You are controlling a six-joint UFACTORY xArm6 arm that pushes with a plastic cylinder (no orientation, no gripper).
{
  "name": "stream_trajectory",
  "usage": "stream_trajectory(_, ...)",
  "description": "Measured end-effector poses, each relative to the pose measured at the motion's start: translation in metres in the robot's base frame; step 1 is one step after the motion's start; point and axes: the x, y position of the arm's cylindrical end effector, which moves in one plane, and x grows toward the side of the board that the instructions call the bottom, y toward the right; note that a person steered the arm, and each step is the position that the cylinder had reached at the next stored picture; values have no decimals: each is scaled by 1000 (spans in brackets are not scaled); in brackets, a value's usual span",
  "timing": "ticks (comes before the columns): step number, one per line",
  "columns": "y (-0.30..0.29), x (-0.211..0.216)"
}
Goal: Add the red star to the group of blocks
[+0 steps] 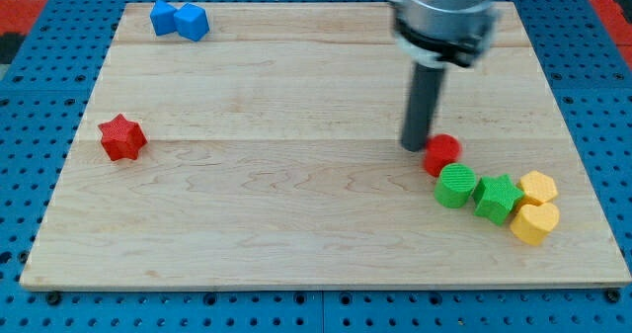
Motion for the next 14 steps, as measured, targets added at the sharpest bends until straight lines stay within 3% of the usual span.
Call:
stream_trajectory(1, 12, 5)
stream_trajectory(2, -25, -17)
stream_trajectory(4, -209, -110)
stream_trajectory(5, -305, -109)
stream_trajectory(6, -394, -78)
stream_trajectory(7, -427, -61)
stream_trajectory(8, -360, 3)
stream_trajectory(9, -272, 4)
stream_trajectory(11, -312, -57)
stream_trajectory(12, -275, -54)
stream_trajectory(14, -118, -6)
